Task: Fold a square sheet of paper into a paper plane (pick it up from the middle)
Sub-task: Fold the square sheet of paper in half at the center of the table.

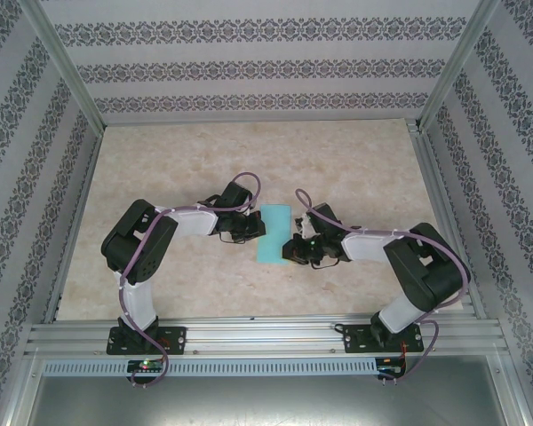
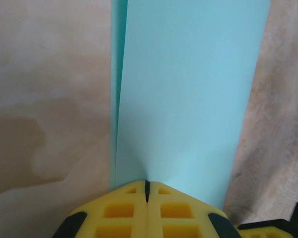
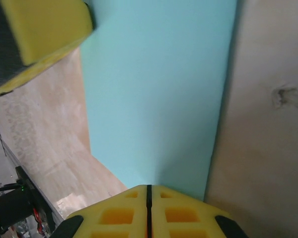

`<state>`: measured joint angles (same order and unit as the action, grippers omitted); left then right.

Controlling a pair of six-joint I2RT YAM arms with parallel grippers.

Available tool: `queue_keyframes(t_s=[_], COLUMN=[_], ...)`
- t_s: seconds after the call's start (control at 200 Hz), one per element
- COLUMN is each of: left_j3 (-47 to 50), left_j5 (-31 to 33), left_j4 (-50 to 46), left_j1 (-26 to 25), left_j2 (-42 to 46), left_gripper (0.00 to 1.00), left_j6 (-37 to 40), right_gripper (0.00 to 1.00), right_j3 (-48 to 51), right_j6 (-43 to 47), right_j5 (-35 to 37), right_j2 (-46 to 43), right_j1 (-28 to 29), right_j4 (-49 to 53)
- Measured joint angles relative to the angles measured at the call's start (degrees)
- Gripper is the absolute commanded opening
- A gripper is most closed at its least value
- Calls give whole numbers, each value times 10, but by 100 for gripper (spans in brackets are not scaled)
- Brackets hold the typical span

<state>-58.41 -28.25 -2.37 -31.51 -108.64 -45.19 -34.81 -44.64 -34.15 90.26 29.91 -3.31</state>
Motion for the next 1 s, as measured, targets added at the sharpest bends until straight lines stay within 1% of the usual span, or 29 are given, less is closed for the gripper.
queue_keyframes(t_s=[0.115, 0.21, 0.38, 0.505, 0.724, 1.004], left_j3=[0, -3, -9, -9, -10, -10], left_j5=[0, 0, -1, -1, -1, -1], left_j4=[-1, -6, -13, -15, -16, -17], left_j1=[0, 0, 0, 0, 0, 0], left_j2=[0, -1, -3, -3, -3, -3], left_gripper=[0, 0, 0, 0, 0, 0], left_j6=[2, 7, 11, 13, 15, 15], right_gripper=[9, 9, 9, 10, 10, 11], right_j3=[-34, -86, -198, -244, -267, -286], right_j6=[0, 0, 0, 0, 8, 16], right_j5=[10, 18, 21, 20, 17, 17], right_j2=[-14, 3, 92, 153, 231, 234], right_j1=[-22, -53, -85, -97, -103, -107], right_j4=[19, 22, 21, 22, 34, 56])
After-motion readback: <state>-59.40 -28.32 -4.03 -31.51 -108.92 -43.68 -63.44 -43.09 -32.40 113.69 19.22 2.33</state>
